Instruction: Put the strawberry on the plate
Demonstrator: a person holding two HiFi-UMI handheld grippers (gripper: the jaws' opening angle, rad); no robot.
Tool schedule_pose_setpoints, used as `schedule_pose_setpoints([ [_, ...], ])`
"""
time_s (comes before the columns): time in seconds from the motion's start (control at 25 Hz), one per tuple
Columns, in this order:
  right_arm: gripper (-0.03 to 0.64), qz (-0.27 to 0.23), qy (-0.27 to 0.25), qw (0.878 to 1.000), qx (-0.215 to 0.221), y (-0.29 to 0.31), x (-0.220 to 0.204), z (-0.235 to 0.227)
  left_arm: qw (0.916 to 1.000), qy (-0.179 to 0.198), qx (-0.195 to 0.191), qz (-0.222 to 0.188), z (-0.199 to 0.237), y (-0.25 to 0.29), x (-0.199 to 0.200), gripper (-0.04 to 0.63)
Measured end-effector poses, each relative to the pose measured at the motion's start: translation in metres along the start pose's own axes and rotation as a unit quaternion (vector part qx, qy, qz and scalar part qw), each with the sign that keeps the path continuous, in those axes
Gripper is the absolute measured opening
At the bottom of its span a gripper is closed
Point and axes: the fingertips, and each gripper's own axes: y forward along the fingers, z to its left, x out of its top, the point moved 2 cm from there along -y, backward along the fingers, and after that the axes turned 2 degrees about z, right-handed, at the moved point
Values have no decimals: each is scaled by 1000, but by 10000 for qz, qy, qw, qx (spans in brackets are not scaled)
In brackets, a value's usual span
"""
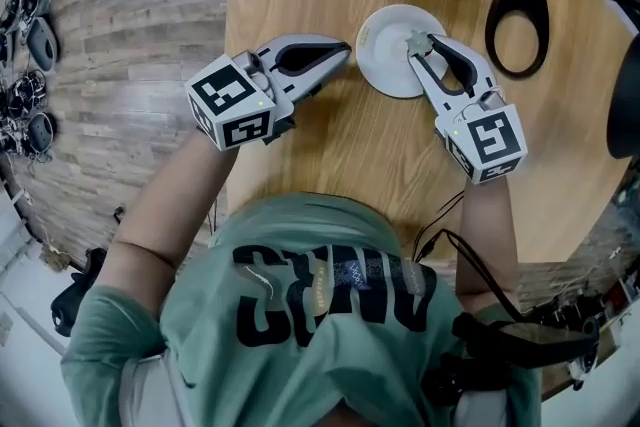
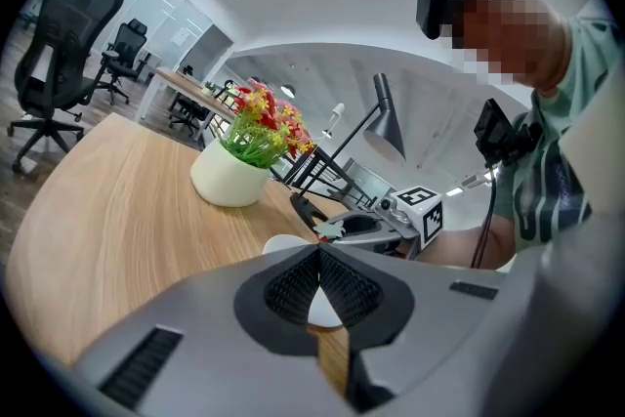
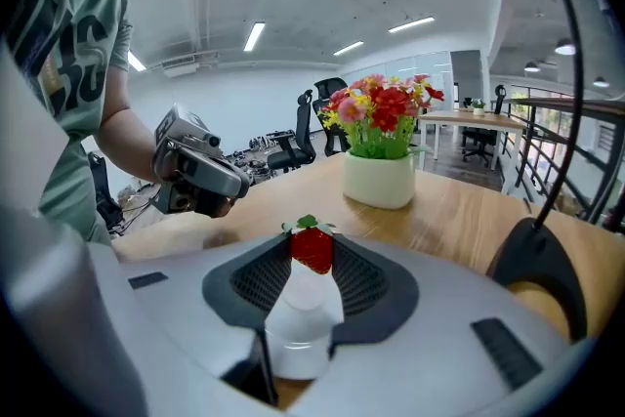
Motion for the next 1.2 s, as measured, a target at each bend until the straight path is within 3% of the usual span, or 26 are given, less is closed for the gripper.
schedule_pose_setpoints([
  [0.64,133,133,-35,9996,-231,9,-8,-12,9999,-83,-69,-1,5,12,-4,3],
  [0.76,271,20,47,9997,-225,8,-3,-12,9999,-93,-71,-7,6,11,-5,3],
  [1.2,273,-15,226,9988,-434,1,-9,-16,9998,-175,-43,7,8,7,-12,3],
])
